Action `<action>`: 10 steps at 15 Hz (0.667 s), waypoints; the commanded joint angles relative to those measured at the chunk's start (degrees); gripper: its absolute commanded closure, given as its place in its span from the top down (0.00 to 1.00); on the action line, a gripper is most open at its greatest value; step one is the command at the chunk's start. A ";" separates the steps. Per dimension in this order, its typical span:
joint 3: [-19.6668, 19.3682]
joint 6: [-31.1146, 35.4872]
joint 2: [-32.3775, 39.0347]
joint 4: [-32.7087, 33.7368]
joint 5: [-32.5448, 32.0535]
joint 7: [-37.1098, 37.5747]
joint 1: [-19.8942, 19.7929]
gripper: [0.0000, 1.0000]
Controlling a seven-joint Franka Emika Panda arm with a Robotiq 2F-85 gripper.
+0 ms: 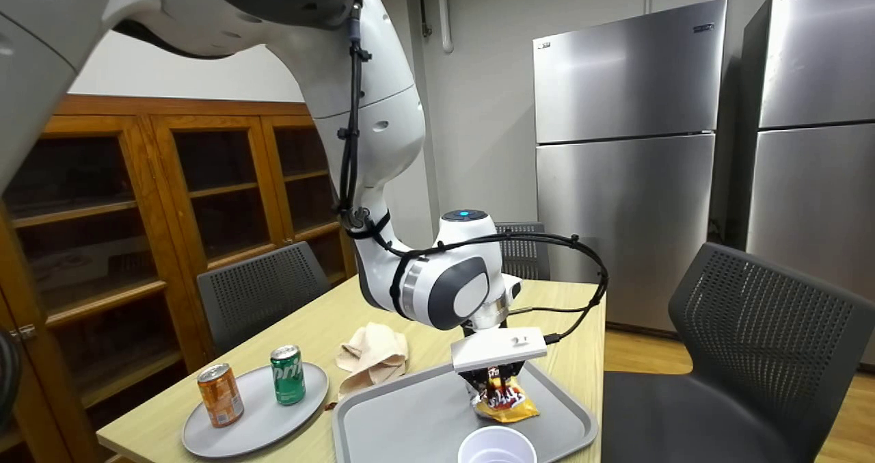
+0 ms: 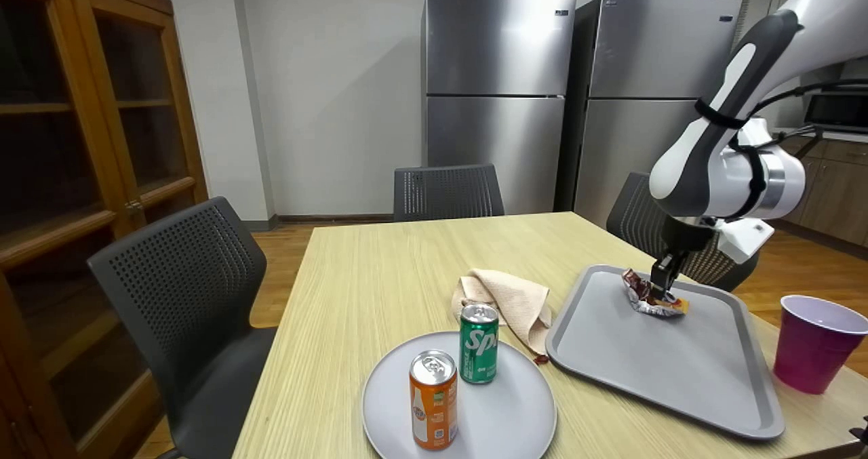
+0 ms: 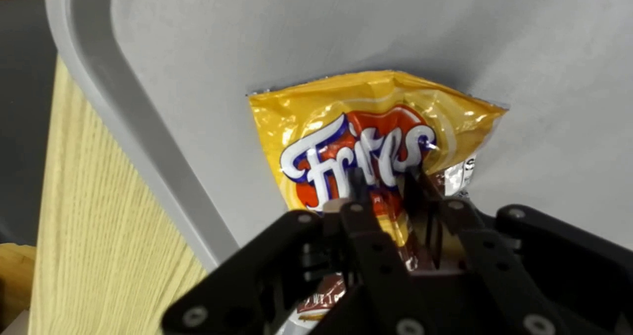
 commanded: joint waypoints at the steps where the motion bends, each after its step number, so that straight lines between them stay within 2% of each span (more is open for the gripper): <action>1: 1.30 0.36 0.34 0.69 -2.20 1.82 -1.57 0.00; 10: 2.70 0.41 -2.79 -1.12 -2.89 1.56 -1.54 0.00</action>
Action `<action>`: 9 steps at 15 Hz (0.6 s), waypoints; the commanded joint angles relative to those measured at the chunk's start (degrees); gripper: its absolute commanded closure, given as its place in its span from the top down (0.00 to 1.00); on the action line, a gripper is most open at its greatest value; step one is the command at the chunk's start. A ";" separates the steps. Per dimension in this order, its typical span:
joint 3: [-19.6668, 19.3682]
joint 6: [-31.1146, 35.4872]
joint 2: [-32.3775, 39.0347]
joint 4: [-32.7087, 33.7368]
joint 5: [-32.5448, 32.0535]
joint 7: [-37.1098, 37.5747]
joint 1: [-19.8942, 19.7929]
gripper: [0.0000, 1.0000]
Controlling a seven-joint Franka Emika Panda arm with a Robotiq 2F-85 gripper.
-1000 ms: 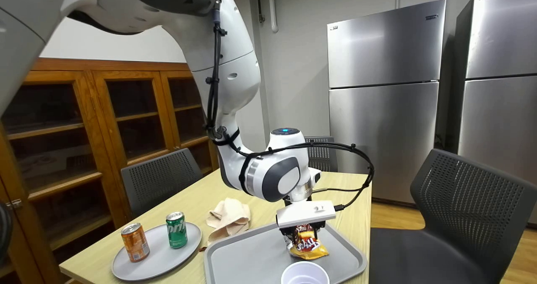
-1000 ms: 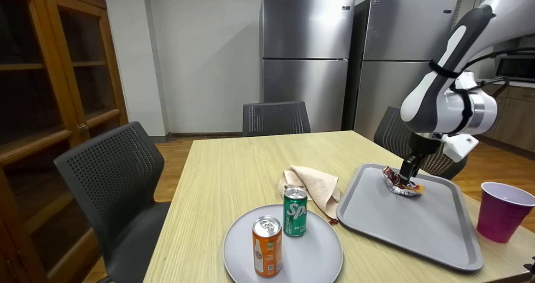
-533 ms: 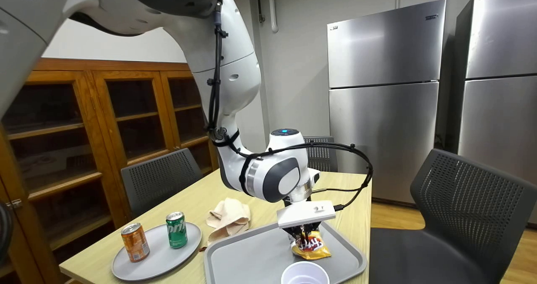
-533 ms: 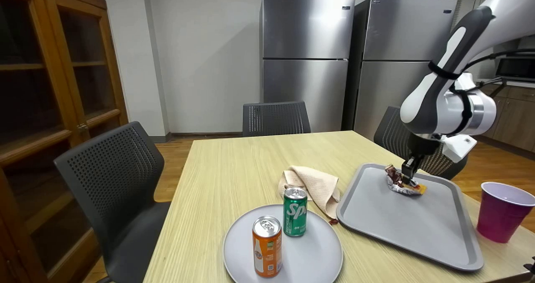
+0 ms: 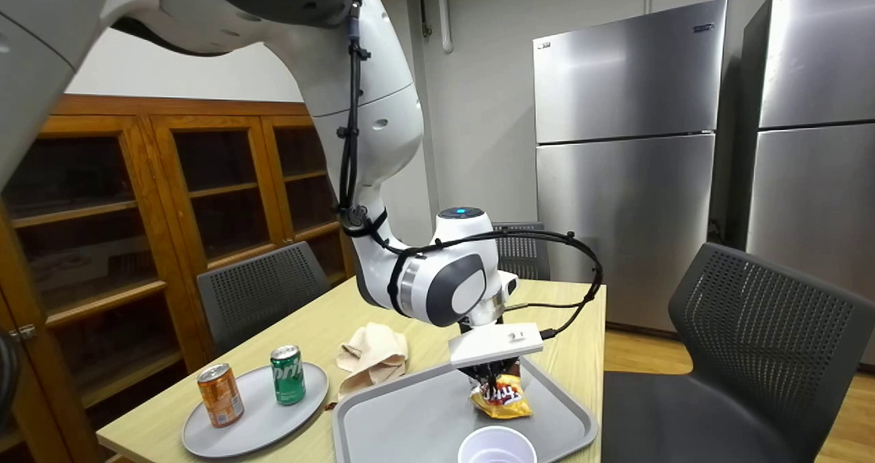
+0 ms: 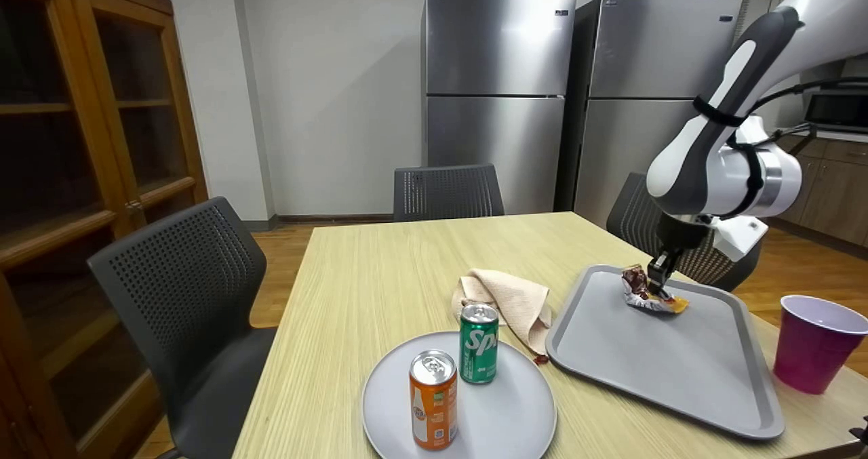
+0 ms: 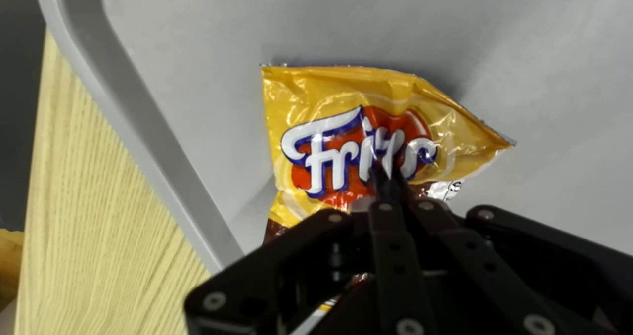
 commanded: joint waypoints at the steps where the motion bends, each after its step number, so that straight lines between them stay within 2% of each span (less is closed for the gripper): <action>1: 2.17 0.59 -2.79 -1.23 -1.83 1.51 -1.23 0.00; 9: 5.46 0.88 -3.89 -0.77 -1.61 1.82 0.25 0.00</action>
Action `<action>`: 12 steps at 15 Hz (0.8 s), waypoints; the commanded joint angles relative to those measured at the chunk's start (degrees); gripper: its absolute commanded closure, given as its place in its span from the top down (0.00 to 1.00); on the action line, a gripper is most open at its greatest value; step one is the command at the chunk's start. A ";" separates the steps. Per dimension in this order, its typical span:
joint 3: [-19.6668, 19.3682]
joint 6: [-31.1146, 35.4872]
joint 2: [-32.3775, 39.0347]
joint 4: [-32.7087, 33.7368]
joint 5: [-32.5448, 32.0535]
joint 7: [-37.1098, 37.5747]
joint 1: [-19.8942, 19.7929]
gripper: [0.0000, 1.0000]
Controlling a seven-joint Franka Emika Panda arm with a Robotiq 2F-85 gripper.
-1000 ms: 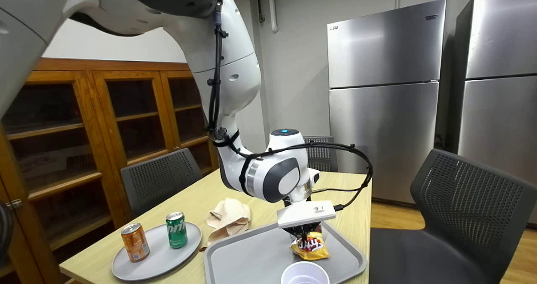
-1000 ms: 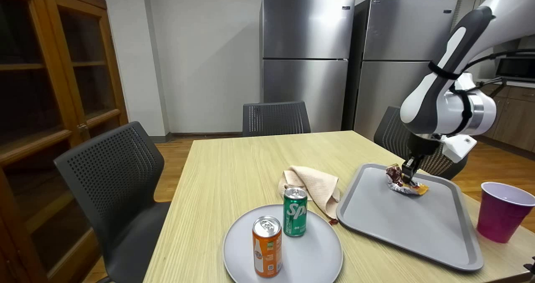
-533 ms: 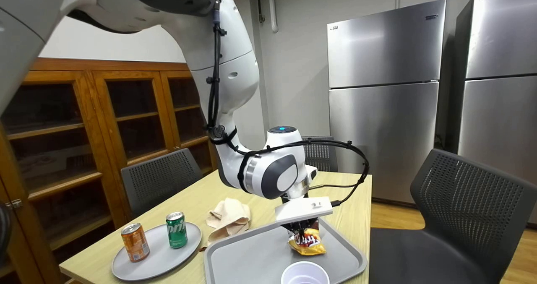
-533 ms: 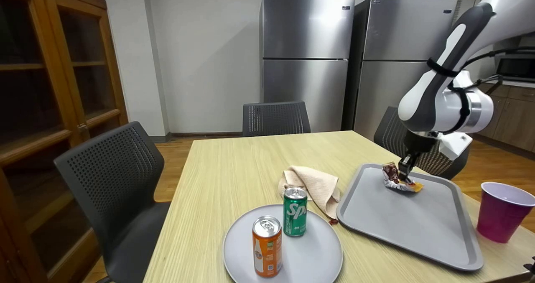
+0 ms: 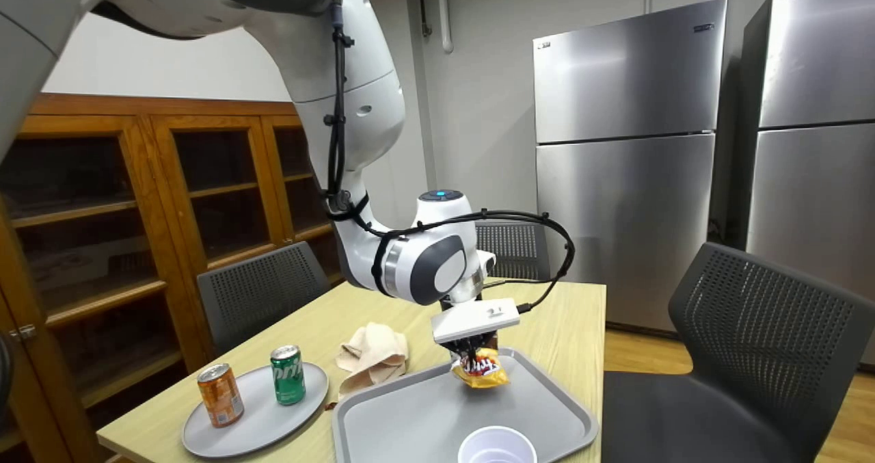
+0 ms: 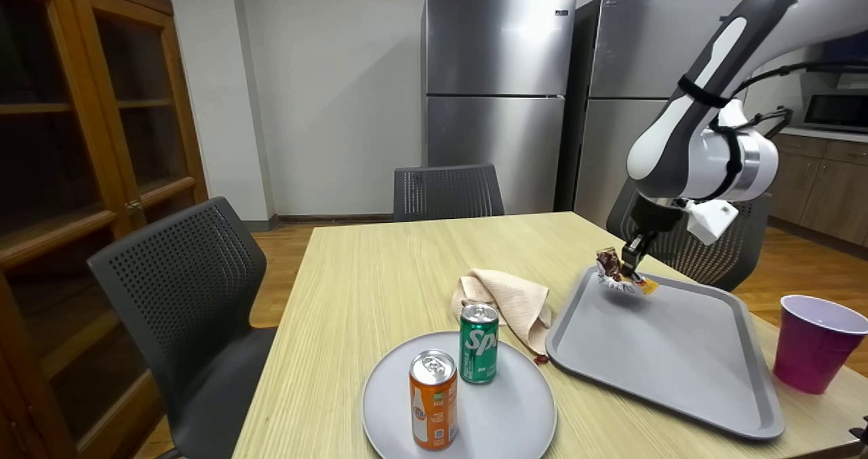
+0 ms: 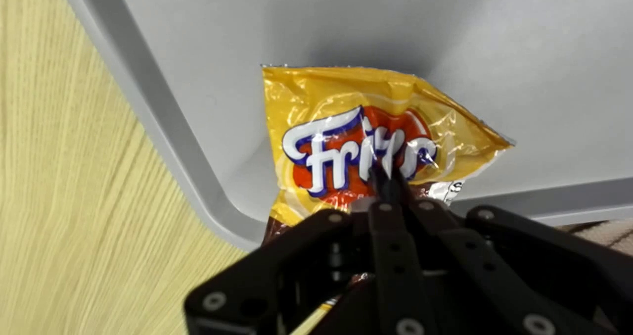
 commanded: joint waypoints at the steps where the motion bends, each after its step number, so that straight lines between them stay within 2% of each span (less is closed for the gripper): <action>1: 1.42 0.47 -1.32 -0.58 -1.51 1.83 0.43 0.00; 7: 2.30 0.38 -0.94 0.56 -2.03 2.02 2.74 0.00; 12: 1.49 0.21 -0.33 2.01 -3.66 3.08 6.56 0.00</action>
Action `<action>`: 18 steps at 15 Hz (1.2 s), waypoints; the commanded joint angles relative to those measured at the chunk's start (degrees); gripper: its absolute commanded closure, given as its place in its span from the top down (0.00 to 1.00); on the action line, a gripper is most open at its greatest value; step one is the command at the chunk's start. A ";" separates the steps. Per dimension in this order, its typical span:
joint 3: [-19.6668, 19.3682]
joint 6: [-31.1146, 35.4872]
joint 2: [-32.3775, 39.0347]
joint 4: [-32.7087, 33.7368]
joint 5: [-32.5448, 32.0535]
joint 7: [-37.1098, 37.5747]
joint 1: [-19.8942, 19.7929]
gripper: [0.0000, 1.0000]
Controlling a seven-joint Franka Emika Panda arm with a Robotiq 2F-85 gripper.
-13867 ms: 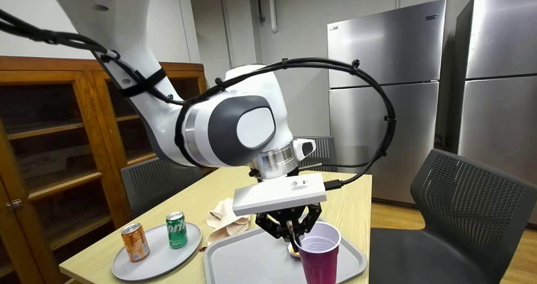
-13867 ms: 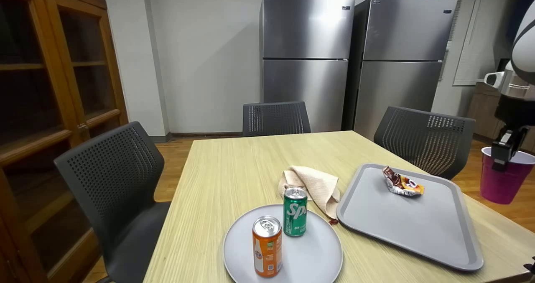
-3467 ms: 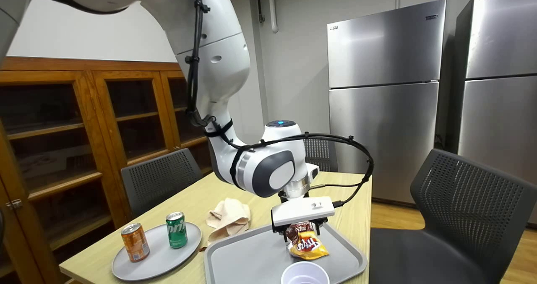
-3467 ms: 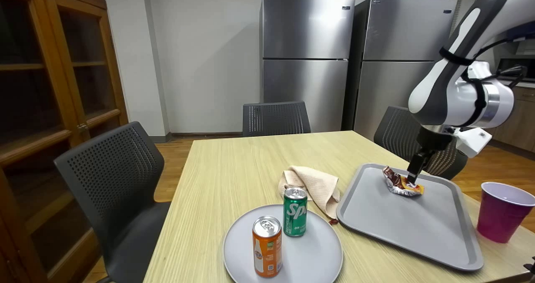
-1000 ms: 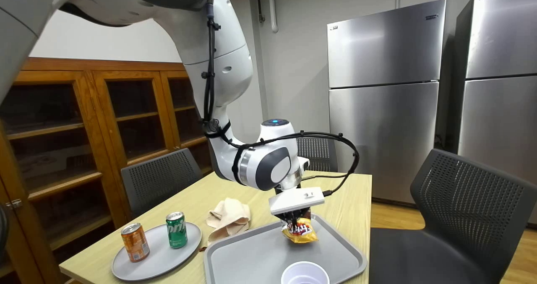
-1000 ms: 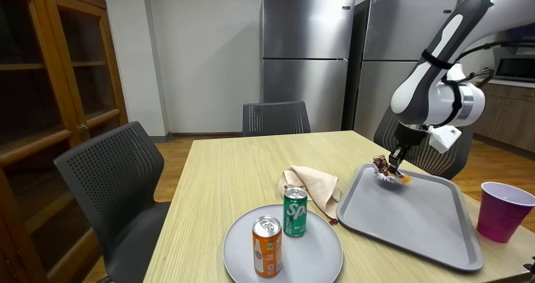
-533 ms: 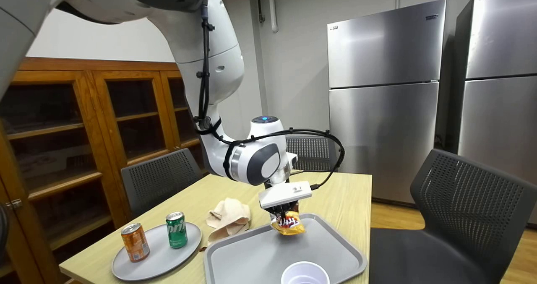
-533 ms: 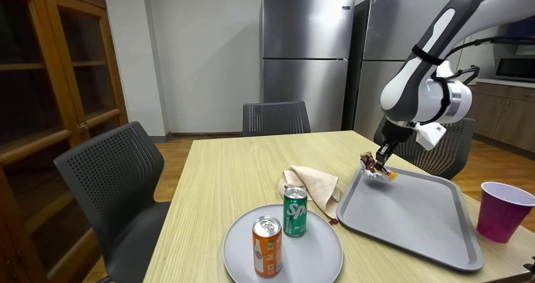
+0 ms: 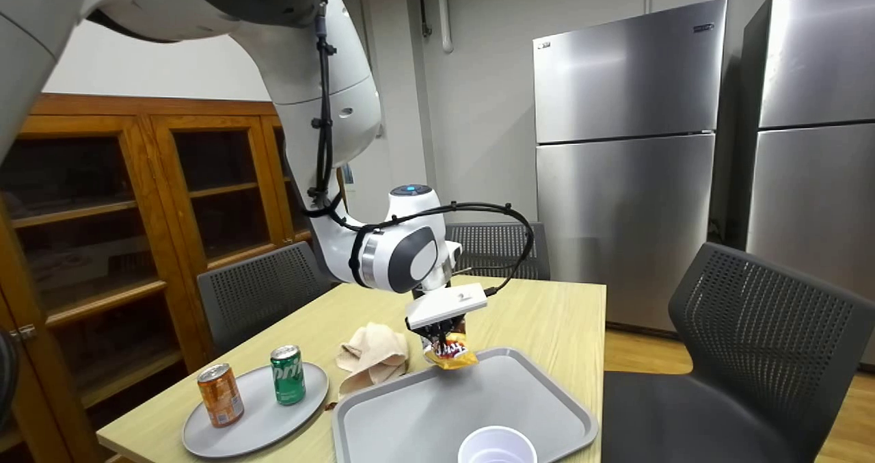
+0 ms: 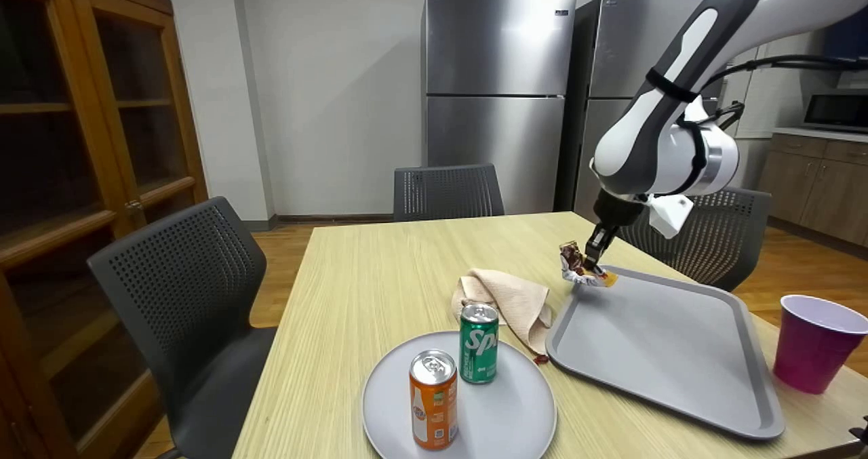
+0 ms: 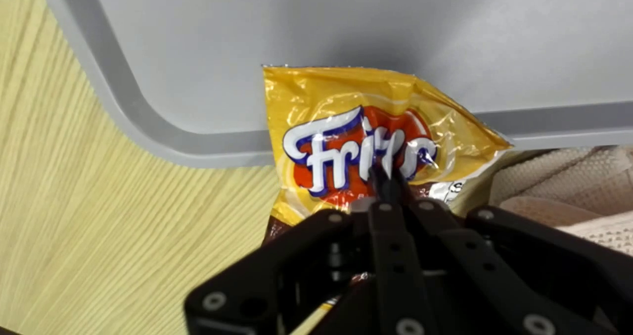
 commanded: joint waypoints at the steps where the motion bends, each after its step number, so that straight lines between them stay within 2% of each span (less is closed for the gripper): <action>1: -0.61 0.07 -0.03 1.29 -2.40 3.11 2.68 0.00; 8: -2.82 0.56 2.62 4.78 -4.56 7.20 7.61 0.00; 18: -2.15 1.09 7.80 9.37 -6.38 8.98 7.76 0.00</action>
